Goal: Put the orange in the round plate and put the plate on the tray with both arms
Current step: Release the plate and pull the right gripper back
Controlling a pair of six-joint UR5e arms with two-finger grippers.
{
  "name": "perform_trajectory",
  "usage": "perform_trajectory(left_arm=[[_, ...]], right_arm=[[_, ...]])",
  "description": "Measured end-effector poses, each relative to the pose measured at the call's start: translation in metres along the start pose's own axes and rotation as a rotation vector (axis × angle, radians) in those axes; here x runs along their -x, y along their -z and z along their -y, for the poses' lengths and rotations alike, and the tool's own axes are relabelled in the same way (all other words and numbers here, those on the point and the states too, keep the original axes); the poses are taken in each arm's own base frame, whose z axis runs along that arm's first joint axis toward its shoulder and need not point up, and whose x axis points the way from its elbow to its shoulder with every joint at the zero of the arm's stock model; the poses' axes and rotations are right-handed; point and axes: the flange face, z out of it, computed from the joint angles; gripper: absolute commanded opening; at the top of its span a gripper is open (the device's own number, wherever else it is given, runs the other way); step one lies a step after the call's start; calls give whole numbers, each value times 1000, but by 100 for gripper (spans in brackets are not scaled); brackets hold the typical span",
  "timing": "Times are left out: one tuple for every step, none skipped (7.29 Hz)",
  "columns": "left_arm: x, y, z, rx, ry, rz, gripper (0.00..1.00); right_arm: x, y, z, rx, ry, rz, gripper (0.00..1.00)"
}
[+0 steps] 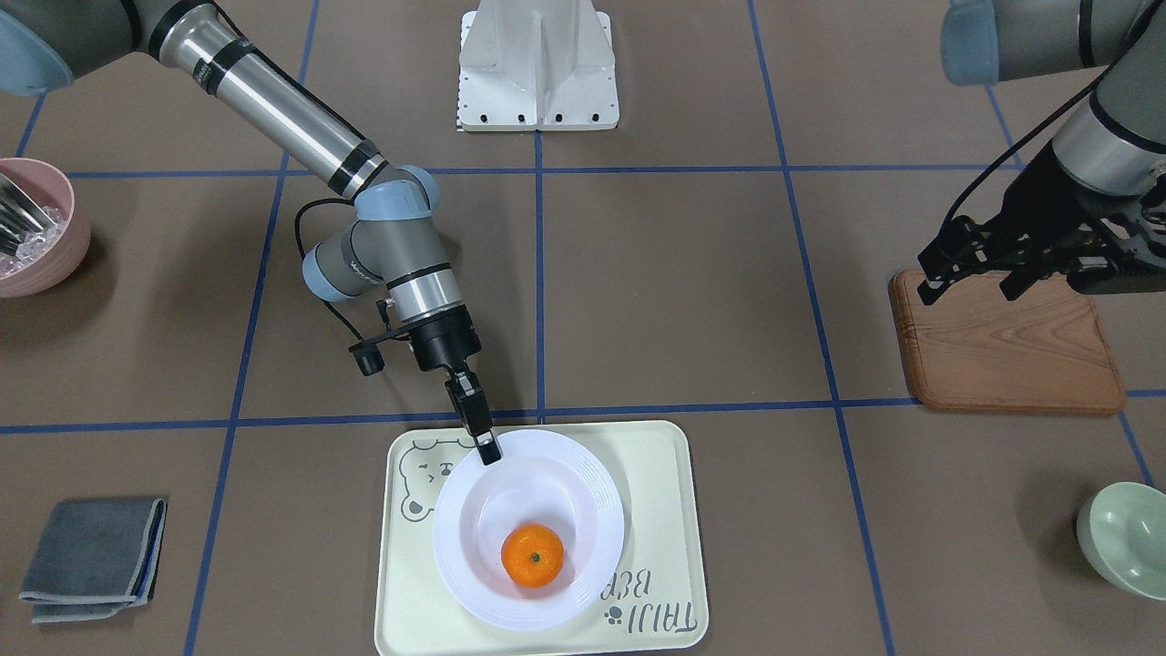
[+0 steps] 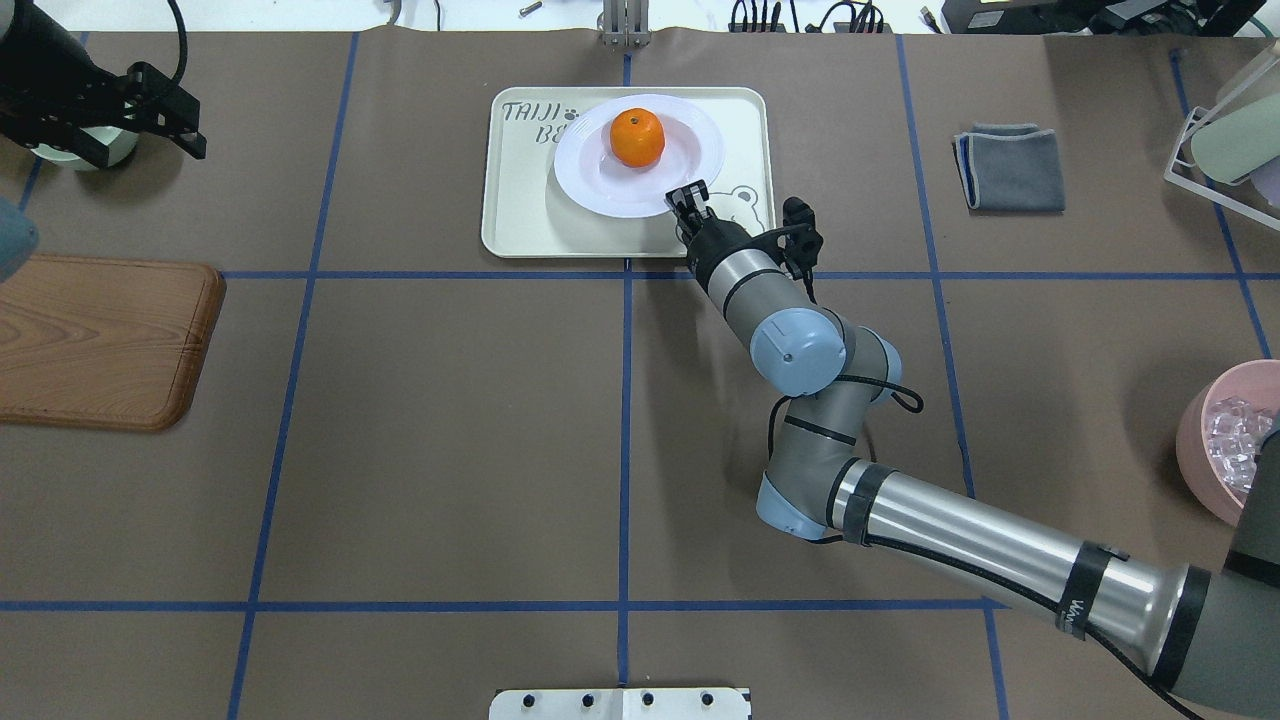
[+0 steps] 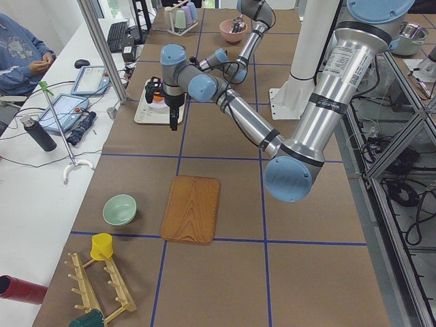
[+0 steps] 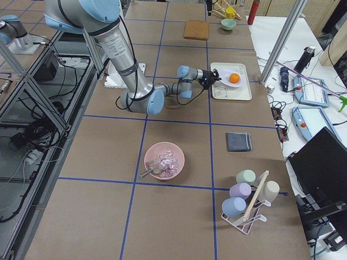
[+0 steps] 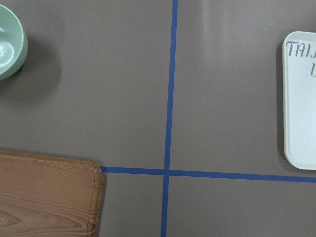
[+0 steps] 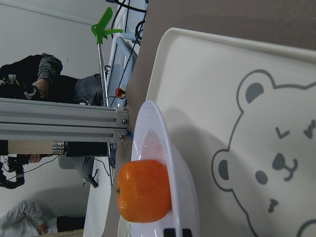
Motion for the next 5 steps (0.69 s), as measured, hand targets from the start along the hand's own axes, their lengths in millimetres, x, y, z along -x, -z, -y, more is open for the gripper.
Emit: perform_trajectory(left_arm=[[0, 0, 0, 0, -1, 0, 97], [-1, 0, 0, -1, -1, -1, 97], [-1, 0, 0, -1, -1, -1, 97], [-1, 0, 0, -1, -2, -1, 97], [-1, 0, 0, 0, -2, -1, 97]], right_arm=[[3, -2, -1, -6, -12, 0, 100], [5, -2, -1, -8, -17, 2, 100], [6, -3, -2, -9, -19, 3, 100], [8, 0, -3, -3, -23, 7, 100], [9, 12, -6, 16, -30, 15, 100]])
